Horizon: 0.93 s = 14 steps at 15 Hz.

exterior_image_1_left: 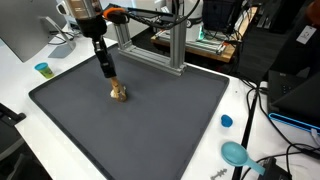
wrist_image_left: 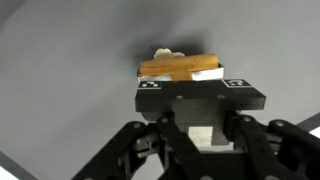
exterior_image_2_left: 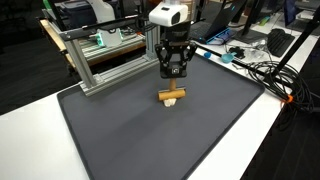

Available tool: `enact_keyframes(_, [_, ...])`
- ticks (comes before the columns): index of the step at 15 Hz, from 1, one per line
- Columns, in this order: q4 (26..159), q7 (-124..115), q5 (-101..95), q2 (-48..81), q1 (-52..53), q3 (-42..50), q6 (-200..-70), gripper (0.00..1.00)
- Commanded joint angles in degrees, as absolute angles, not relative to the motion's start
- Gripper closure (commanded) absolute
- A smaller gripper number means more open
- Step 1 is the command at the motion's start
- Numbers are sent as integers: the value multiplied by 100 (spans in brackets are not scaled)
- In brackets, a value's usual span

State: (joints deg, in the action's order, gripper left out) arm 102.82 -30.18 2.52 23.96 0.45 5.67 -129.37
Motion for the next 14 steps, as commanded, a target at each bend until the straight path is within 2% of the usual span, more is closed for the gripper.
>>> enact_keyframes(1, [9860,-3169,184,2719,130,647,-12635,78])
enact_keyframes(14, [9050,-3985,366,3239,27,743,-12378,78])
